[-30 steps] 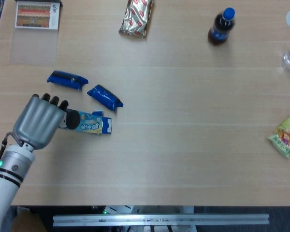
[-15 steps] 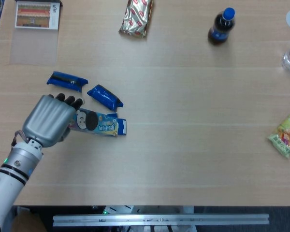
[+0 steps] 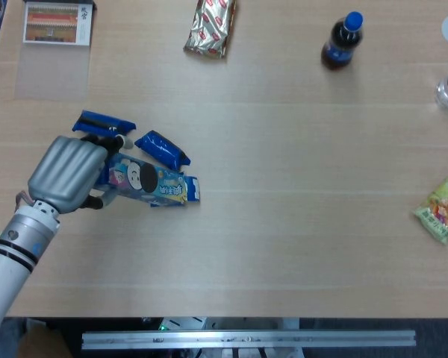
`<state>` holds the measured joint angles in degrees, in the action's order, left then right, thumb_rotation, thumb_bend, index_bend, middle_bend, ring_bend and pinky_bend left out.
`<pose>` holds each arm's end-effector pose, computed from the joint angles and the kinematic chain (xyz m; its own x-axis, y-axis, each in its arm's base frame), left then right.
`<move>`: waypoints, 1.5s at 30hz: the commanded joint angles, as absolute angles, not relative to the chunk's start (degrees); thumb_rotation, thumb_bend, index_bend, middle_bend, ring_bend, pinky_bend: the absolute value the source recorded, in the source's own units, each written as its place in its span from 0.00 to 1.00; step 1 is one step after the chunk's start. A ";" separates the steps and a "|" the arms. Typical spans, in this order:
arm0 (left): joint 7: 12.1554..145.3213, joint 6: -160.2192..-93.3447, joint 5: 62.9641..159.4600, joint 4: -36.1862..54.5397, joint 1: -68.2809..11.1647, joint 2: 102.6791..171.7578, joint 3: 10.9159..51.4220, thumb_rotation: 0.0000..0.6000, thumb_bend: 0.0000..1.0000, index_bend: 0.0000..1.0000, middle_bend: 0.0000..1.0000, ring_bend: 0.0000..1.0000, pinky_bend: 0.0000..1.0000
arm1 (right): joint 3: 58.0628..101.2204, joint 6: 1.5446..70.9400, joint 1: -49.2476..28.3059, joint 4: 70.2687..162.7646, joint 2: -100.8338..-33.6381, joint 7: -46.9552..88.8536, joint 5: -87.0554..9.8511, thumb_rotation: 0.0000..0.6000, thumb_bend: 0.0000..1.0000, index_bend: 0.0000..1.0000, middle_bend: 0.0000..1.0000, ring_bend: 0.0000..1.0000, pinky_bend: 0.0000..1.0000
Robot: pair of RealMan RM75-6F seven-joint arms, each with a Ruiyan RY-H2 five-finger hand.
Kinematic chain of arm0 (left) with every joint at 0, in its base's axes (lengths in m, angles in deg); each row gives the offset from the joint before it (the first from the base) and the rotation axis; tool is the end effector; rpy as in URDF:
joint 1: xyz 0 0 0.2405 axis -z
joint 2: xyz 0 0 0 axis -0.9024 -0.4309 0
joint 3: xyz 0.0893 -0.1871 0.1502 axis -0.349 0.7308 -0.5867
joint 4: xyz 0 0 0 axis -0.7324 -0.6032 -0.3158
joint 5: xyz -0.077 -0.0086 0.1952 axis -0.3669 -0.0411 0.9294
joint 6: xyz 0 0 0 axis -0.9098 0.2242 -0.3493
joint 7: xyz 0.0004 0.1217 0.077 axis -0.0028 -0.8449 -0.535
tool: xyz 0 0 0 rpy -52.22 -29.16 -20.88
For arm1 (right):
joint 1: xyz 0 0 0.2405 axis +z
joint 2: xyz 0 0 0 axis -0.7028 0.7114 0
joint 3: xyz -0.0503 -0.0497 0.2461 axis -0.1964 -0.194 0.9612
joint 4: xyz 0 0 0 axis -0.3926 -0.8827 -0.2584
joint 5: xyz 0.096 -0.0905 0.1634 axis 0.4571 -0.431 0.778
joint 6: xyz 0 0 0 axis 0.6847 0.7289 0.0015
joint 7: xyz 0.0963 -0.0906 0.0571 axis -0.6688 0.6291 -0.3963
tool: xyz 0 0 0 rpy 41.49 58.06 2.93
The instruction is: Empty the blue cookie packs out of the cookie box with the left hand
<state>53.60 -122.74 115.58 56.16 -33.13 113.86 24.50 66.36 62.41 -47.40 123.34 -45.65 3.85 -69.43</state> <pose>-0.1716 0.2462 0.0911 0.4851 0.3666 0.7939 0.8667 -0.3222 -0.3808 -0.3542 -0.1156 0.1829 0.3149 -0.0848 0.9453 -0.9489 -0.0055 0.3156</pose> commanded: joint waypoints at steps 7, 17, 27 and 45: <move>67.86 -120.66 118.24 53.39 -34.38 112.91 26.41 1.00 0.27 0.25 0.37 0.36 0.56 | 66.37 62.27 -47.38 123.64 -45.58 4.31 -69.35 1.00 0.26 0.37 0.36 0.32 0.40; 78.89 -116.87 119.93 51.79 -34.52 111.94 26.86 1.00 0.27 0.25 0.36 0.36 0.57 | 66.36 62.14 -47.36 124.01 -45.46 4.70 -69.32 1.00 0.26 0.37 0.36 0.32 0.40; 83.52 -112.79 121.78 50.72 -33.66 110.92 26.14 1.00 0.27 0.02 0.10 0.13 0.40 | 66.37 62.27 -47.50 124.10 -45.35 4.70 -69.22 1.00 0.26 0.37 0.36 0.32 0.40; 75.67 -116.98 121.46 47.40 -34.01 113.75 25.90 1.00 0.27 0.00 0.00 0.00 0.16 | 66.36 62.38 -47.65 124.07 -45.31 4.49 -69.18 1.00 0.26 0.37 0.36 0.32 0.40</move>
